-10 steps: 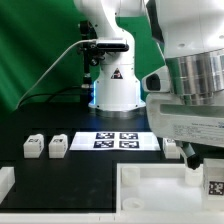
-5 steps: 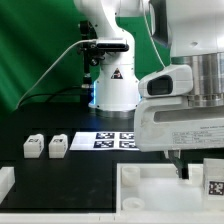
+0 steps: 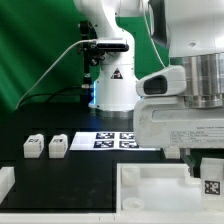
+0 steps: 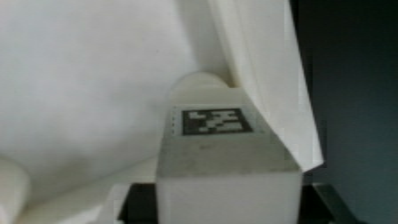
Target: Assemble one leg
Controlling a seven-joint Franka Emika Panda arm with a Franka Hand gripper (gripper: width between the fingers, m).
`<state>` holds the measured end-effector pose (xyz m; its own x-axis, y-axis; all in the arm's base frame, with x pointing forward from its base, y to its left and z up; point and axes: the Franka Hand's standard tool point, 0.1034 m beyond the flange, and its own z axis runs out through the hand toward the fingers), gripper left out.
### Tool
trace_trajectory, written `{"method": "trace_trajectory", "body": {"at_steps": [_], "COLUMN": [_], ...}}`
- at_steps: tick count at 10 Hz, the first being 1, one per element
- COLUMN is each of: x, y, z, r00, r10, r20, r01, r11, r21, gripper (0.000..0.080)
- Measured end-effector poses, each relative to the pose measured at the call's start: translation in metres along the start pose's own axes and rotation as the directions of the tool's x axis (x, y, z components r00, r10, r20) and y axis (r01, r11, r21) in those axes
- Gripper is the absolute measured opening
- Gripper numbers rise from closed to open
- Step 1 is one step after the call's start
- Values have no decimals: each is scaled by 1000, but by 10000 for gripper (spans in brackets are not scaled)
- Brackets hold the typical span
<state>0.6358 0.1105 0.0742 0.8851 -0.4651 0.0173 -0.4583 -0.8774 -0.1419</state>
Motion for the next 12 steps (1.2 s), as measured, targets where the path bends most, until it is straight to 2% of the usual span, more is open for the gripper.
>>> {"method": "trace_trajectory", "body": {"at_steps": [2, 3, 4, 6, 9, 11, 12], "x": [0, -2, -4, -6, -6, -5, -6], "y": [3, 3, 3, 2, 2, 1, 2], "z": [-1, -1, 0, 1, 1, 1, 2], "r00": [955, 890, 796, 498, 235, 165, 179], "r10": [295, 455, 604, 863, 966, 981, 979], "r20": [17, 14, 26, 81, 105, 102, 102], "r01": [-296, -456, -605, -866, -971, -985, -983], "r11": [955, 890, 796, 499, 239, 168, 183], "r21": [11, 4, 6, 3, -20, -24, -25], "gripper": [294, 294, 294, 294, 294, 294, 294]}}
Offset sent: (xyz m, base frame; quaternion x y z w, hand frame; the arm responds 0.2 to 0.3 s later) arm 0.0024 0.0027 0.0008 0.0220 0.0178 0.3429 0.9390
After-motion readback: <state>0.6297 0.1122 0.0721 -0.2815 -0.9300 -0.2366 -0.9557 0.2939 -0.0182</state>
